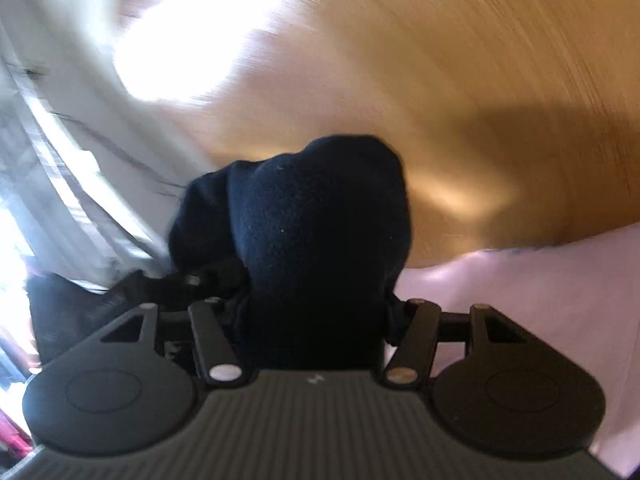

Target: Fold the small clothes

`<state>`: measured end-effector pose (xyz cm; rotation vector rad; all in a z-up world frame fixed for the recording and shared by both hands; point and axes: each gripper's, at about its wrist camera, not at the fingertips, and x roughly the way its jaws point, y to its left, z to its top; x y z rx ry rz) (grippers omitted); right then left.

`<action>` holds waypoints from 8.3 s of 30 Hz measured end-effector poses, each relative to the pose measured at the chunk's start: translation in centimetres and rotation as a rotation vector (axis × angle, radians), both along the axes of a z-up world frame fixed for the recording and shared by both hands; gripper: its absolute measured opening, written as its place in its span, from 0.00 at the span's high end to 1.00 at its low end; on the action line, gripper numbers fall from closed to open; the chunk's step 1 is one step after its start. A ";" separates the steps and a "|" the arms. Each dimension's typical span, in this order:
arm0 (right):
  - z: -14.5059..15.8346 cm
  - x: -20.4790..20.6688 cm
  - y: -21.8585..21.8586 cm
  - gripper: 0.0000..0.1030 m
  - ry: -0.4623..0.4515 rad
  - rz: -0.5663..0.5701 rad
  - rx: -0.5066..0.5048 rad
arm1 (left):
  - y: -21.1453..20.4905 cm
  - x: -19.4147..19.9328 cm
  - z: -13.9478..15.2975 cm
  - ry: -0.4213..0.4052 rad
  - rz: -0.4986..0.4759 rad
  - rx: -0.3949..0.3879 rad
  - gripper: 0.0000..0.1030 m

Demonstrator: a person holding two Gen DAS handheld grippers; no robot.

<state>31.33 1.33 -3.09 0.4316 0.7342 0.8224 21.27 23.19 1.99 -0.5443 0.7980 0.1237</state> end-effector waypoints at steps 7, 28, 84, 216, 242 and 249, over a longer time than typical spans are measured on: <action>-0.5 -2.6 1.5 0.11 -0.319 -0.119 -0.324 | -1.3 1.2 -3.8 -0.082 0.052 0.088 0.16; 0.1 -26.9 -8.6 0.11 -0.168 -0.332 -0.392 | -14.8 -12.9 -7.9 -0.070 0.043 0.476 0.10; -0.9 -30.6 -11.0 0.09 -0.177 -0.395 -0.275 | -16.7 -17.9 -7.3 -0.124 0.093 0.596 0.00; -0.8 -30.6 -12.4 0.07 -0.138 -0.406 -0.177 | -15.6 -16.9 -7.4 0.009 0.097 0.666 0.00; -0.8 -30.5 -12.5 0.07 -0.138 -0.406 -0.177 | -15.1 -17.9 -6.9 -0.038 0.094 0.613 0.00; -0.8 -30.5 -12.5 0.07 -0.137 -0.406 -0.176 | -15.3 -17.7 -7.0 -0.021 0.108 0.644 0.00</action>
